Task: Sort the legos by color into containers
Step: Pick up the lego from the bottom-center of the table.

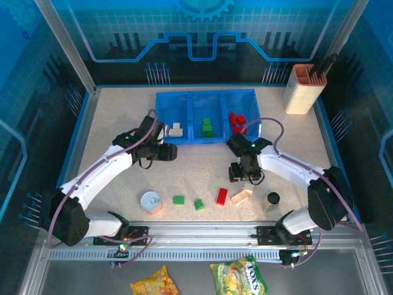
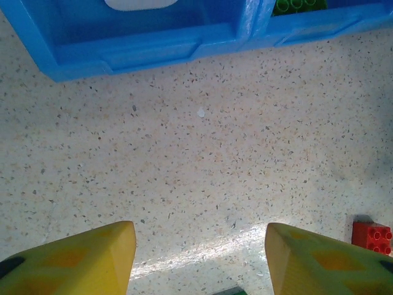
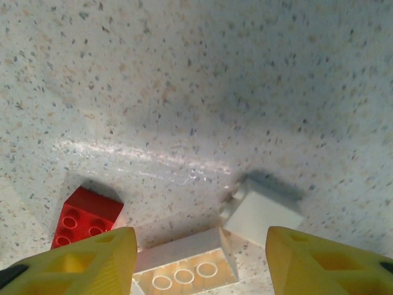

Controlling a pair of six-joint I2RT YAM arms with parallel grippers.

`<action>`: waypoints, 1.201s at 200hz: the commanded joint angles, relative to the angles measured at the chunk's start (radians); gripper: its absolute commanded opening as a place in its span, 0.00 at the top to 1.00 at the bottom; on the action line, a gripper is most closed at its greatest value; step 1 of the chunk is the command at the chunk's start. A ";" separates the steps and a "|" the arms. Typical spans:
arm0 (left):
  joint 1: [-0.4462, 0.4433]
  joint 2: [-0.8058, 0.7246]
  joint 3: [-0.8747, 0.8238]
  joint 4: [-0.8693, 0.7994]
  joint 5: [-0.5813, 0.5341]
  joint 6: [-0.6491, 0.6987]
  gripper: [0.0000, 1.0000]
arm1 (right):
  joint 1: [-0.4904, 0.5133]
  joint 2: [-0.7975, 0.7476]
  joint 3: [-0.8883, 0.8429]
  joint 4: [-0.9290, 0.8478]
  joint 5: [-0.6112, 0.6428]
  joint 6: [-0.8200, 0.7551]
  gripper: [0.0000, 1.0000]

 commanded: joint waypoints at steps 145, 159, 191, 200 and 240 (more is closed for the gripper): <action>0.009 -0.171 -0.036 0.095 -0.183 0.297 0.38 | 0.066 -0.204 -0.226 0.009 -0.001 0.929 0.34; 0.009 -0.173 -0.038 0.101 -0.175 0.297 0.38 | 0.068 -0.186 -0.235 0.031 -0.010 0.933 0.33; 0.019 -0.172 -0.046 0.113 -0.151 0.291 0.38 | 0.075 -0.136 -0.252 0.095 -0.043 0.940 0.33; 0.023 -0.173 -0.046 0.114 -0.145 0.290 0.38 | 0.078 -0.124 -0.255 0.107 -0.048 0.942 0.33; 0.030 -0.176 -0.051 0.117 -0.132 0.286 0.38 | 0.086 -0.075 -0.268 0.150 -0.052 0.953 0.34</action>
